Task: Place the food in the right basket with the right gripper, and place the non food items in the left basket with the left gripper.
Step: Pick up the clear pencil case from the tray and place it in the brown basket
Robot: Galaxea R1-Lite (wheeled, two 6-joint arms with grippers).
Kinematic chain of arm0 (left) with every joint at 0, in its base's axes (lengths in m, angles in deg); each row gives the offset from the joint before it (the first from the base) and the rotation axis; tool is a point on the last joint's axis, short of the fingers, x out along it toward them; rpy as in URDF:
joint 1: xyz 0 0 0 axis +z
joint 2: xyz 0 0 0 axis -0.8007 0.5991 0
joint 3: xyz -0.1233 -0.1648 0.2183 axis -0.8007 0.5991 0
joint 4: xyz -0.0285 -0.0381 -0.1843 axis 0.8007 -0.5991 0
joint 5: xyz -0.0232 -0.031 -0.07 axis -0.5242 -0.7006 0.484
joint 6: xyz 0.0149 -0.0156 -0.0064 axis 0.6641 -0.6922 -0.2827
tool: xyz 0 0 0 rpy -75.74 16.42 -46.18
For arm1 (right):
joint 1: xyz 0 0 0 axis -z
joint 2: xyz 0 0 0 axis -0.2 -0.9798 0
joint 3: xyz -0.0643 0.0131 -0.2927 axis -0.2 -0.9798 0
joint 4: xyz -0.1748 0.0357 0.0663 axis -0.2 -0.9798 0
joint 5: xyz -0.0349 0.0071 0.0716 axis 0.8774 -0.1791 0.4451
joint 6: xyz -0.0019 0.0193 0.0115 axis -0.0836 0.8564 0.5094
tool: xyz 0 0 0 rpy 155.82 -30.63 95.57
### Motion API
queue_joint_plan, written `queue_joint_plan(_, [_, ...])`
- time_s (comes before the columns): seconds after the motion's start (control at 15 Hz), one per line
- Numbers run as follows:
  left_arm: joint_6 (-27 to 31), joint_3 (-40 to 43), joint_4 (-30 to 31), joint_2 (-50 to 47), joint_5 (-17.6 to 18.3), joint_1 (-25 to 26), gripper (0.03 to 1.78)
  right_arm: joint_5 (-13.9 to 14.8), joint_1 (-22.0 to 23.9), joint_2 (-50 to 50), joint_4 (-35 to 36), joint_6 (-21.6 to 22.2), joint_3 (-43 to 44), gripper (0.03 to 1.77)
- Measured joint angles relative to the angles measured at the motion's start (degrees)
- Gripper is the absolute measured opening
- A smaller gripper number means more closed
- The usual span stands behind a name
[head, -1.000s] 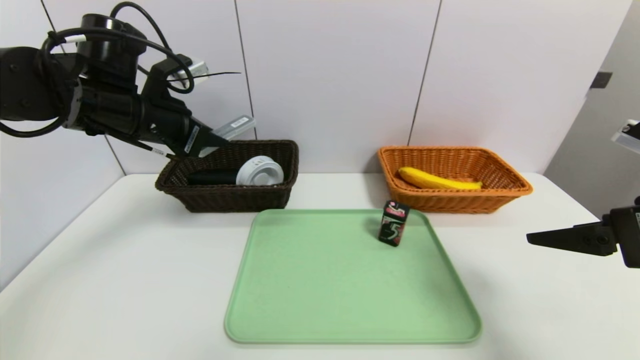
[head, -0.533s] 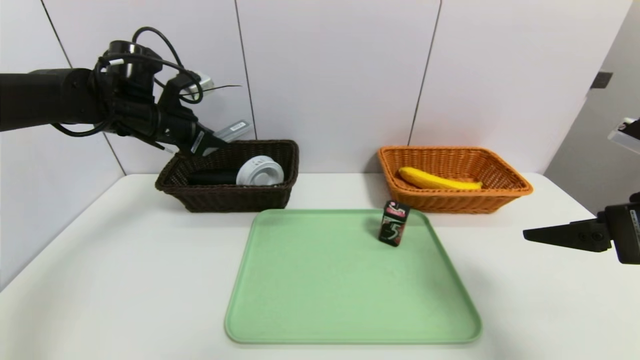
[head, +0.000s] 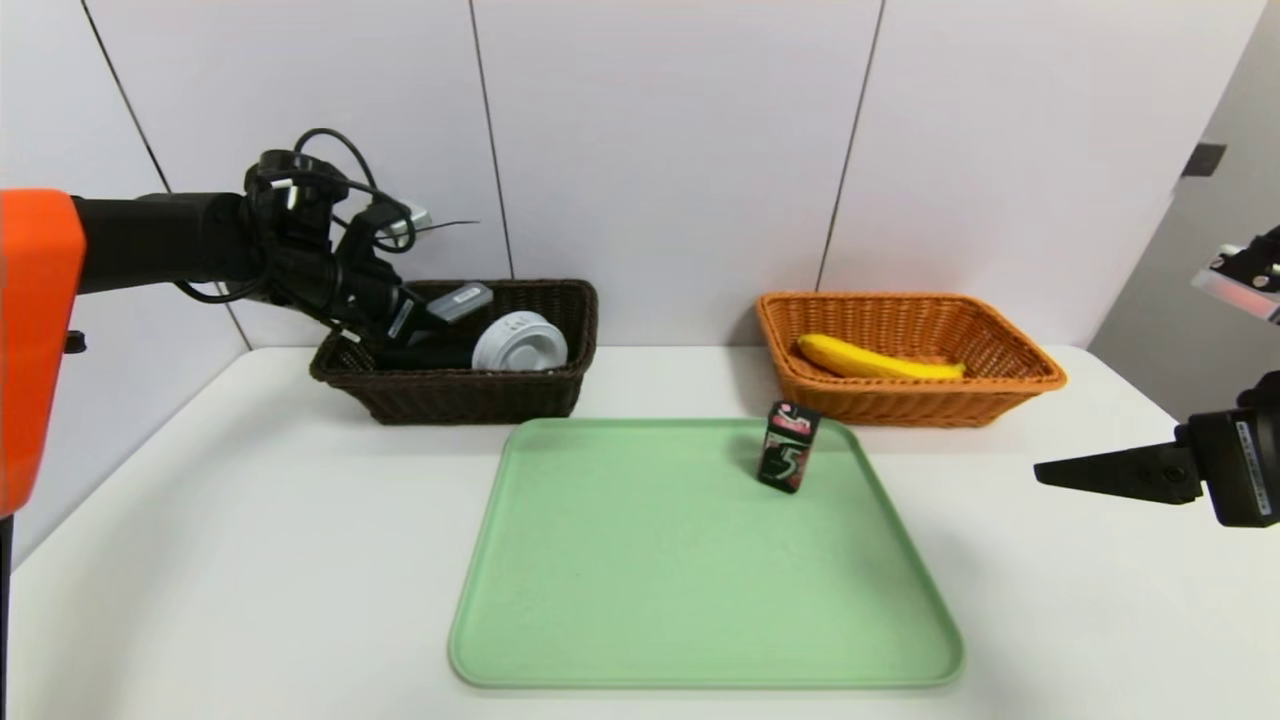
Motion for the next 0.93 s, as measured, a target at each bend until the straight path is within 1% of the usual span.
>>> queue_joint_plan(0.2, [-0.1,-0.1,0.1,0.6,-0.1,0.2,0.92,0.0,-0.1,-0.4,0.0,0.0,0.0,1.71])
queue_joint_plan(0.4, [-0.8,-0.5,0.1,0.3,0.0,0.2,1.17,0.0,-0.1,-0.5,0.0,0.0,0.0,1.71])
queue_joint_plan(0.6, [-4.4,-0.4,0.0,-2.6,0.0,-0.2,1.35,0.0,-0.6,-0.5,0.2,-0.3,0.6,1.71])
queue_joint_plan(0.73, [-9.1,1.0,-0.2,-5.8,0.0,-1.6,1.42,-0.1,-1.8,-0.8,2.2,-0.3,1.1,1.71])
queue_joint_plan(0.87, [-14.3,4.7,-0.2,-10.1,0.0,-3.9,1.48,-0.1,-4.0,-1.5,5.1,-0.4,1.6,1.71])
queue_joint_plan(0.93, [-15.8,7.1,-0.3,-12.4,0.0,-5.0,1.51,-0.1,-5.2,-2.1,5.3,-0.4,2.2,1.71])
